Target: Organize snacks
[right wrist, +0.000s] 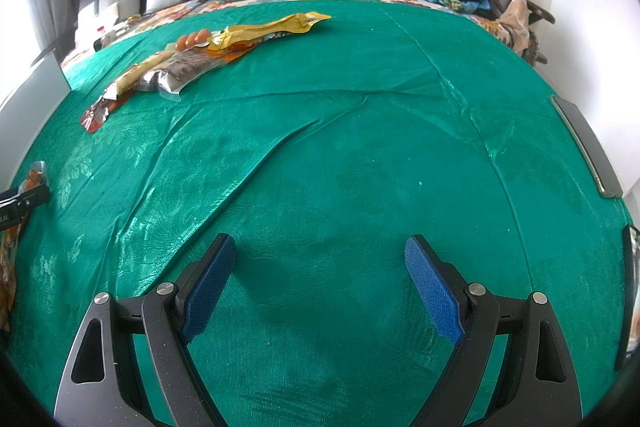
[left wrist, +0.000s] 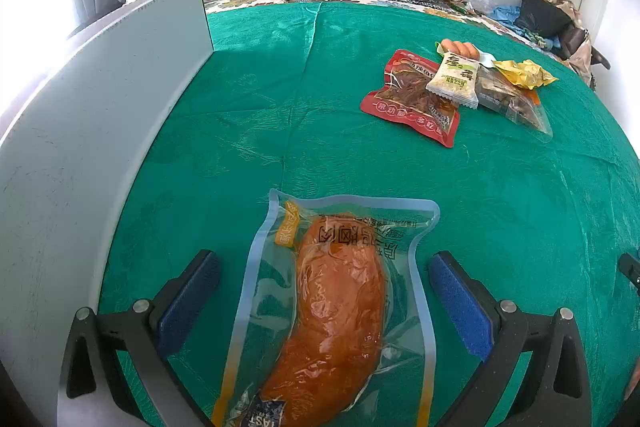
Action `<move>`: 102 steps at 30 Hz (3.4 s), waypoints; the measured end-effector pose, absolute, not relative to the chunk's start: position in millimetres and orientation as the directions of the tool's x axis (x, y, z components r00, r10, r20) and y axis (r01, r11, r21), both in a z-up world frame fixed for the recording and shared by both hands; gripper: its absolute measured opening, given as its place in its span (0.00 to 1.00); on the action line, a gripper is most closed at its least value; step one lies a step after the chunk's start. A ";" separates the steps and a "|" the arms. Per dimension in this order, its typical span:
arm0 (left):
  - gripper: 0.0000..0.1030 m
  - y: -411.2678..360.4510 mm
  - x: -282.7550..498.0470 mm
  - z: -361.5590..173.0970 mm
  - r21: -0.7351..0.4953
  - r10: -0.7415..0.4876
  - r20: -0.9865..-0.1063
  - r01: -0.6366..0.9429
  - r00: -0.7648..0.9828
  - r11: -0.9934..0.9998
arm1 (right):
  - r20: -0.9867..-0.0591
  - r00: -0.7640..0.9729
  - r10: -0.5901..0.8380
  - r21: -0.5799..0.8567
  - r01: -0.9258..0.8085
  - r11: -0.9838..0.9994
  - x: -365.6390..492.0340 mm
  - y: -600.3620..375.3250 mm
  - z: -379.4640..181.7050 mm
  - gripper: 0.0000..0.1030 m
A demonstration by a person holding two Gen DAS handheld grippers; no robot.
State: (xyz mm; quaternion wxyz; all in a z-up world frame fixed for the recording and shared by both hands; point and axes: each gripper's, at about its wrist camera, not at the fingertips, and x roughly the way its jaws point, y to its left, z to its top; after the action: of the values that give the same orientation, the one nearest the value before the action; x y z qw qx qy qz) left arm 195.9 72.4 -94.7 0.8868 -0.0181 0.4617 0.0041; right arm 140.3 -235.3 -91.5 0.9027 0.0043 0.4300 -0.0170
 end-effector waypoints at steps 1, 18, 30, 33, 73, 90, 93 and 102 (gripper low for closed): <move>1.00 72.6 195.9 -95.1 -0.028 -0.009 -0.819 -0.024 0.574 0.999 | -0.777 0.629 -0.027 -0.007 0.034 0.999 140.1 -235.3 -91.5 0.87; 1.00 72.7 196.1 -94.9 -0.029 -0.010 -0.819 -0.023 0.574 0.999 | -0.777 0.629 -0.030 -0.010 0.034 0.999 140.5 -234.8 -92.0 0.87; 1.00 73.0 197.1 -94.3 -0.030 -0.011 -0.819 -0.023 0.574 0.999 | -0.775 0.623 0.105 0.212 0.100 0.972 216.1 -250.8 -59.5 0.85; 1.00 72.7 197.1 -94.2 -0.030 -0.011 -0.819 -0.023 0.574 0.999 | -0.744 0.643 0.180 0.353 0.150 0.924 285.0 -250.5 -47.8 0.85; 1.00 73.8 197.3 -92.7 -0.033 -0.014 -0.817 -0.022 0.576 0.999 | -0.772 0.596 0.221 -0.022 -0.373 0.927 102.2 -100.6 -91.3 0.74; 1.00 73.9 197.8 -93.1 -0.033 -0.015 -0.817 -0.022 0.576 0.999 | -0.779 0.593 0.201 -0.016 -0.339 0.940 115.0 -111.8 -93.2 0.83; 1.00 74.0 197.9 -92.9 -0.033 -0.015 -0.817 -0.021 0.576 0.999 | -0.779 0.593 0.202 -0.015 -0.339 0.940 115.2 -112.3 -93.2 0.83; 1.00 74.0 198.2 -93.2 -0.033 -0.015 -0.818 -0.022 0.576 0.999 | -0.779 0.594 0.201 -0.016 -0.339 0.941 114.9 -111.9 -93.1 0.83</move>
State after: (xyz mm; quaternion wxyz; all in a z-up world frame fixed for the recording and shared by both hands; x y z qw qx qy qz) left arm 198.2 74.0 -93.2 0.8874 -0.0196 0.4607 0.0020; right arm 114.9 -111.9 -93.1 0.8889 -0.0816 0.4245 0.1519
